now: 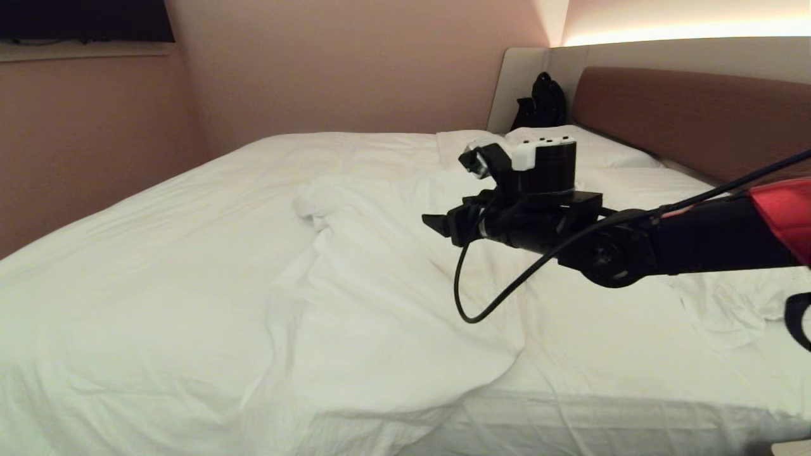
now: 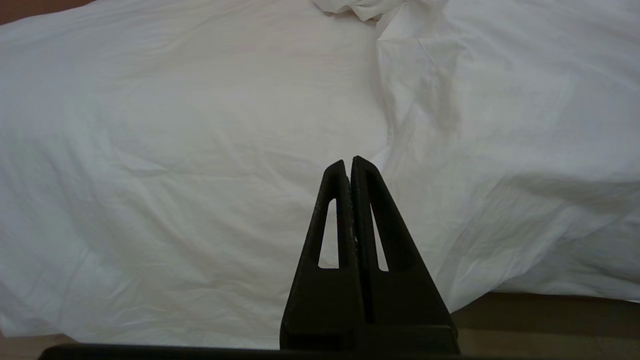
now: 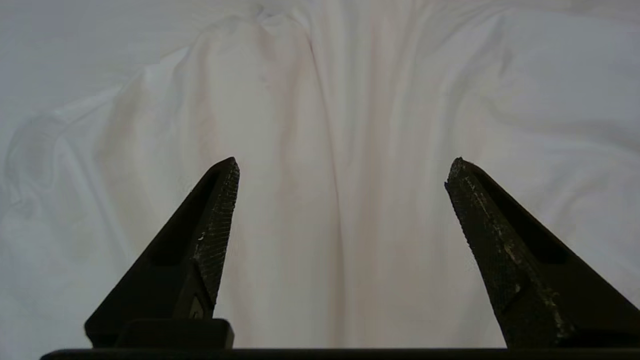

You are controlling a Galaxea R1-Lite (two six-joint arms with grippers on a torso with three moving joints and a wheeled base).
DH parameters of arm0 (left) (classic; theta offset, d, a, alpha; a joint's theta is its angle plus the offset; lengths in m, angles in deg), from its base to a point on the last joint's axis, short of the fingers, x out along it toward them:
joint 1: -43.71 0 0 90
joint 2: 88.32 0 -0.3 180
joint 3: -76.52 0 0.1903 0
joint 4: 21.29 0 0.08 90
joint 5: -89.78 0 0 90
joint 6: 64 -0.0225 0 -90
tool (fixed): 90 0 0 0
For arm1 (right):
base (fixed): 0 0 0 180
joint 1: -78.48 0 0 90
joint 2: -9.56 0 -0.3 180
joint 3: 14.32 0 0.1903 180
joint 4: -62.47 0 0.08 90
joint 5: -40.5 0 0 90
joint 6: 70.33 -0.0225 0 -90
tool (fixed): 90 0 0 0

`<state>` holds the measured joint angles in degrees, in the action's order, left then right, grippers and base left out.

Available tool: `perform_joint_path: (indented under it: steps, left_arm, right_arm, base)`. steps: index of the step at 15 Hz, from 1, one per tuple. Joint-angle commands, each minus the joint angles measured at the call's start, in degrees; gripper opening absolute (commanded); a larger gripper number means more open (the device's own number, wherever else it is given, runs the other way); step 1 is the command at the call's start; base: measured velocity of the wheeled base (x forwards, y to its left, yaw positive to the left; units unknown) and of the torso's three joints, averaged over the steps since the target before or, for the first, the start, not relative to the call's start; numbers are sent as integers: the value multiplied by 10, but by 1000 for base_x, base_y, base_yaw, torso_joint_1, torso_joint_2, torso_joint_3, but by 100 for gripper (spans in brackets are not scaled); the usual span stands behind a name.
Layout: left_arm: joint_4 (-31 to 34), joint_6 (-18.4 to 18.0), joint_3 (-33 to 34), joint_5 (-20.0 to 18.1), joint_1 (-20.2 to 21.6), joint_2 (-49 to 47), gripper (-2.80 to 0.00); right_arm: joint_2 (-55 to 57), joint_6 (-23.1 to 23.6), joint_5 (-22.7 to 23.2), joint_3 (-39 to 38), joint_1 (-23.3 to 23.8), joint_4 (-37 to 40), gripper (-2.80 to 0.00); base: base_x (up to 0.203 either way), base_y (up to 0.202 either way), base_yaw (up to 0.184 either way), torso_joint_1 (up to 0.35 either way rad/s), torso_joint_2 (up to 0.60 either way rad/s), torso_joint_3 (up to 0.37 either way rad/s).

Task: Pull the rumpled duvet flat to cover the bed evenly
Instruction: Flatten the corners of the folded blanket

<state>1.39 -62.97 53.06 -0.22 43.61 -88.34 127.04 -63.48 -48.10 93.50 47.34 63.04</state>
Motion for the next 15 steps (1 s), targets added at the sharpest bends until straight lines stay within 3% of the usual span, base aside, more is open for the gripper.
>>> perform_joint_path:
  steps: [1,8,15]
  left_arm:
    - [0,0,0,0,0,0,-280]
    - [0,0,0,0,0,0,-280]
    - [0,0,0,0,0,0,-280]
  right_arm:
    - [46,0,0,23,-7,-2,0]
    - [107,10,-4,72,-68,-5,0]
    - [129,29,-4,69,-125,-8,0]
  base:
    - [0,0,0,0,0,0]
    - [0,0,0,0,0,0]
    - [0,0,0,0,0,0]
